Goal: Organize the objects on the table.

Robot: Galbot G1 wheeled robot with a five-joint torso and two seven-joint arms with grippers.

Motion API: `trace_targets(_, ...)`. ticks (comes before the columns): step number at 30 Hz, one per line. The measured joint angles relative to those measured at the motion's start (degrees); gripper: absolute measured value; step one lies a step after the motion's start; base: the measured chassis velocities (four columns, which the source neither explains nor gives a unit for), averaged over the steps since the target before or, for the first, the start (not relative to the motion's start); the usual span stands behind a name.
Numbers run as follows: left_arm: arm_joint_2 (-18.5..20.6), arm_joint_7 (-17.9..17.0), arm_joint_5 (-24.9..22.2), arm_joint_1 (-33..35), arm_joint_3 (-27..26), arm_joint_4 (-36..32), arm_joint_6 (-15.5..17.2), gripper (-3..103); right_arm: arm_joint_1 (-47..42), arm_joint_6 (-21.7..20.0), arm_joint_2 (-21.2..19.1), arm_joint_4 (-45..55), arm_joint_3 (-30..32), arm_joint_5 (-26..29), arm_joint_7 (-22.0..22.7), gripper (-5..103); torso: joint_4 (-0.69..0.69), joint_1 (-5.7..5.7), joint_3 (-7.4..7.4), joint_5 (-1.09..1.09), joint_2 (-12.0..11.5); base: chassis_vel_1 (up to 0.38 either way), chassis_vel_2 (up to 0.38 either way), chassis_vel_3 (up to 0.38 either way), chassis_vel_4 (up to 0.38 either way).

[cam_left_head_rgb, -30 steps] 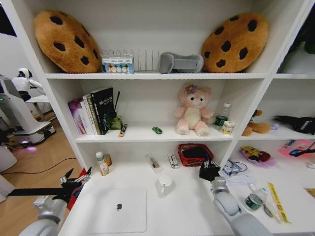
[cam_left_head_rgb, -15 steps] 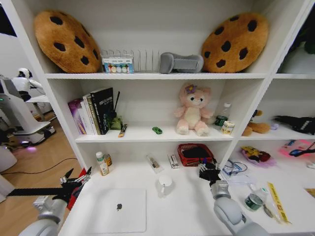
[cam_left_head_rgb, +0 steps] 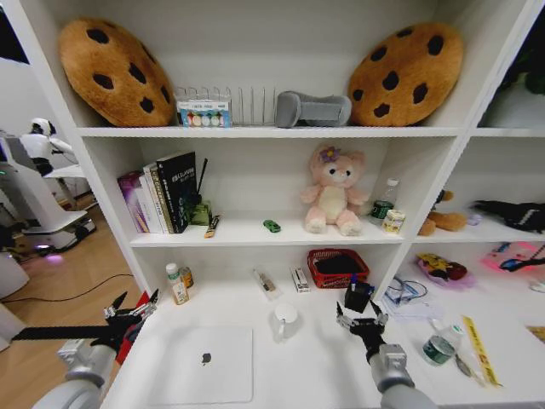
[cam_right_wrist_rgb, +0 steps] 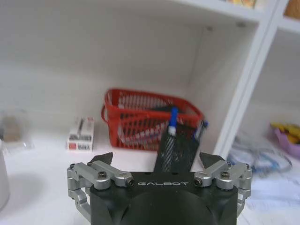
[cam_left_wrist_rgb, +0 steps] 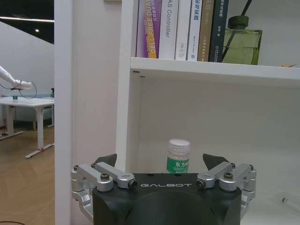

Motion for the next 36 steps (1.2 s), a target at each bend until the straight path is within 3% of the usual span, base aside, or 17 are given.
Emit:
trace_targets(1, 0.0, 0.0, 0.0, 0.0, 0.0, 0.0, 0.0, 100, 0.0, 0.0, 0.0, 0.0, 0.0, 0.0, 0.0, 100, 0.0, 0.0, 0.0, 0.0, 0.0, 0.0, 0.0, 0.0, 0.0)
trace_targets(3, 0.0, 0.0, 0.0, 0.0, 0.0, 0.0, 0.0, 100, -0.11, -6.58, -0.4, 0.22, 2.68, 7.9, 1.33, 100, 0.0, 0.0, 0.0, 0.0, 0.0, 0.0, 0.0, 0.0, 0.0)
trace_targets(4, 0.0, 0.0, 0.0, 0.0, 0.0, 0.0, 0.0, 100, -0.11, -6.58, -0.4, 0.22, 2.68, 7.9, 1.33, 100, 0.0, 0.0, 0.0, 0.0, 0.0, 0.0, 0.0, 0.0, 0.0)
trace_targets(6, 0.0, 0.0, 0.0, 0.0, 0.0, 0.0, 0.0, 100, 0.56, -14.15, -1.54, 1.28, 6.17, 17.26, 1.85, 100, 0.01, 0.01, 0.01, 0.0, 0.0, 0.0, 0.0, 0.0, 0.0)
trace_targets(7, 0.0, 0.0, 0.0, 0.0, 0.0, 0.0, 0.0, 100, 0.56, -14.15, -1.54, 1.28, 6.17, 17.26, 1.85, 100, 0.01, 0.01, 0.01, 0.0, 0.0, 0.0, 0.0, 0.0, 0.0)
trace_targets(10, 0.0, 0.0, 0.0, 0.0, 0.0, 0.0, 0.0, 100, 1.3, -23.41, -3.69, 2.54, 11.9, 27.8, 1.24, 100, 0.01, 0.02, 0.01, -0.01, -0.01, 0.0, 0.0, 0.0, 0.0)
trace_targets(14, 0.0, 0.0, 0.0, 0.0, 0.0, 0.0, 0.0, 100, 2.2, -27.71, -5.26, 2.0, 15.44, 31.57, 0.01, 100, 0.01, 0.01, 0.01, -0.01, -0.01, 0.0, 0.0, 0.0, 0.0)
trace_targets(20, 0.0, 0.0, 0.0, 0.0, 0.0, 0.0, 0.0, 100, 6.07, -29.83, -7.16, -2.46, 16.57, 34.19, -2.05, 100, 0.01, 0.01, 0.01, 0.0, -0.01, 0.0, 0.0, 0.0, 0.0)
trace_targets(35, 0.0, 0.0, 0.0, 0.0, 0.0, 0.0, 0.0, 100, 14.31, -29.26, -8.3, -13.29, 7.73, 32.42, -4.19, 101, 0.01, 0.01, 0.01, 0.0, -0.01, 0.0, 0.0, 0.0, 0.0)
trace_targets(36, 0.0, 0.0, 0.0, 0.0, 0.0, 0.0, 0.0, 100, 14.64, -29.06, -8.29, -13.6, 7.26, 32.41, -4.27, 96, 0.01, 0.01, 0.01, 0.0, -0.02, 0.0, 0.0, 0.0, 0.0)
